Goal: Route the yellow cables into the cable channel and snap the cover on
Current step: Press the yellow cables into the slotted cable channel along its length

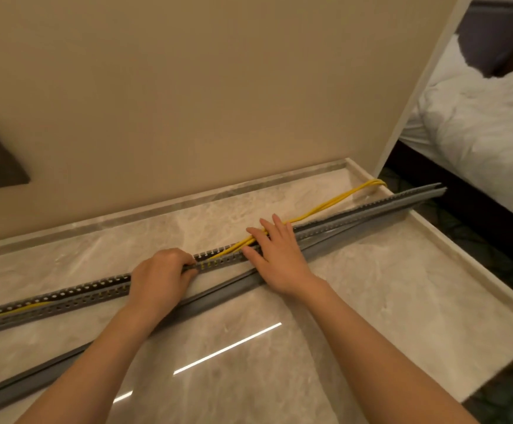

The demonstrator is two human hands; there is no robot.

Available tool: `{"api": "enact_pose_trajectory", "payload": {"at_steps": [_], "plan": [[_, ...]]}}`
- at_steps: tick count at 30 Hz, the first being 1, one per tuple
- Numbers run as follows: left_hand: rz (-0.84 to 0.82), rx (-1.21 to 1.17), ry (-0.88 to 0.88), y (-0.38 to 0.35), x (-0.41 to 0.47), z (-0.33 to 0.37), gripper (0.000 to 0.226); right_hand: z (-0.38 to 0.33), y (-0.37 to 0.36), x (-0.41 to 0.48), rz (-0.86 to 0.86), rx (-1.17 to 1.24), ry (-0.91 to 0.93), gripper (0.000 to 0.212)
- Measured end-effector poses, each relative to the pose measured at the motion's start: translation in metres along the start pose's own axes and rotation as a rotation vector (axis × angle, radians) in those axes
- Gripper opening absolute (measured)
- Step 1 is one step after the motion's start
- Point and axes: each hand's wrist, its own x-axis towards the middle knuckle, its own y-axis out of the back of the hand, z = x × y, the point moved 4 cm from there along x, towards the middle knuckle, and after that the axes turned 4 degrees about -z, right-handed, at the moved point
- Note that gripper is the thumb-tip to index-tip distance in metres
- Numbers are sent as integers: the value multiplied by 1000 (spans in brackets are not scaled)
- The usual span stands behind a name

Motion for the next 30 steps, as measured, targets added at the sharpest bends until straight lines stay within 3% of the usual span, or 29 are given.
{"api": "enact_pose_trajectory", "payload": {"at_steps": [4,11,20,27,30], "plan": [[-18,52,28,1,3,-13,10,-6,-8,15,-84,-20,-7,53],[-17,50,14,0,0,-13,6,-3,6,21,10,-38,50,41],[12,27,26,-2,-1,-14,5,72,56,51,-44,-230,-165,50],[2,21,42,-1,-1,-12,5,106,74,58,-79,-104,-175,48],[-7,7,59,-1,-1,-11,6,101,83,60,2,-62,-165,49]]}}
